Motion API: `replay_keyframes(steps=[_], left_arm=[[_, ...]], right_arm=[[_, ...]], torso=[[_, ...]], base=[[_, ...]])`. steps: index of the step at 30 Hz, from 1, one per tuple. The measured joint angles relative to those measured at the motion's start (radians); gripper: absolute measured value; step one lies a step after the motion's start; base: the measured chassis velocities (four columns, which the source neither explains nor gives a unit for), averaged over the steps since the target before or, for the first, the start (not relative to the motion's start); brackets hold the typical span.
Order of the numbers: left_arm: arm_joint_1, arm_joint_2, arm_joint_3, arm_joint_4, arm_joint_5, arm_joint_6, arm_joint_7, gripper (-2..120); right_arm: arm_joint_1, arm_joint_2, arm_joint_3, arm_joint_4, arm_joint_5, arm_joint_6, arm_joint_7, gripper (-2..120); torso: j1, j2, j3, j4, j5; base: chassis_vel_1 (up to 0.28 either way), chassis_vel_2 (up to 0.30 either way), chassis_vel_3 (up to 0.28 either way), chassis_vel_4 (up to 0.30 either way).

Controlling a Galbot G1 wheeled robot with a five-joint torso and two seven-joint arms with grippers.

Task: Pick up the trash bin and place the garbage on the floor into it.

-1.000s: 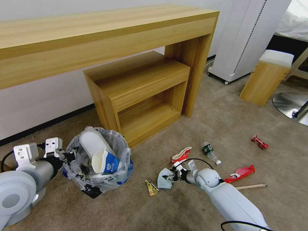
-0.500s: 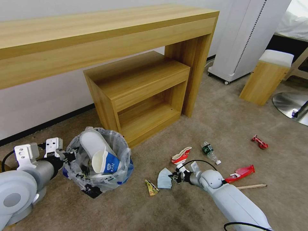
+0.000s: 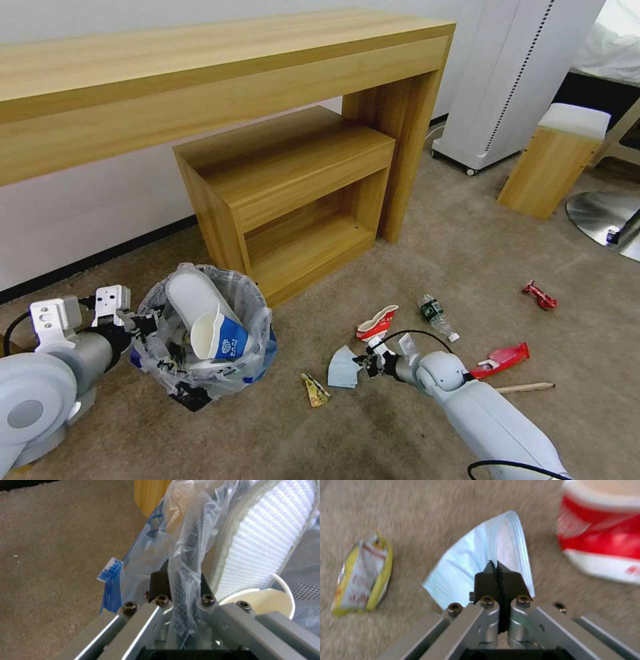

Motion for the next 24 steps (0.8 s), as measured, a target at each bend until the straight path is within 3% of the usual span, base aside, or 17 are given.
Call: replay_keyframes(steps=[11,18,24], left_arm=[[0.009,-0.001,0.000,0.001,0.005,0.000,0.007,1],[0.015,-0.011,0.016,-0.013,0.008,0.000,0.021,1],[0.022,-0.014,0.031,-0.028,0.002,0.000,0.023,1]], right_arm=[[-0.042,-0.132,0.103,0.235,0.144,0.144,0.010,0],[-0.067,-0.192,0.227,0.355,0.261,0.362,-0.164,0],[-0.066,-0.205,0.300,0.421,0.340,0.419,-0.257,0]], torso=[[0.000,0.000,0.000,0.0000,0.0000],[0.000,0.000,0.000,0.0000,0.0000],[0.000,0.000,0.000,-0.0001,0.0000]], base=[[0.000,0.000,0.000,0.000],[0.000,0.000,0.000,0.000],[0.000,0.000,0.000,0.000]])
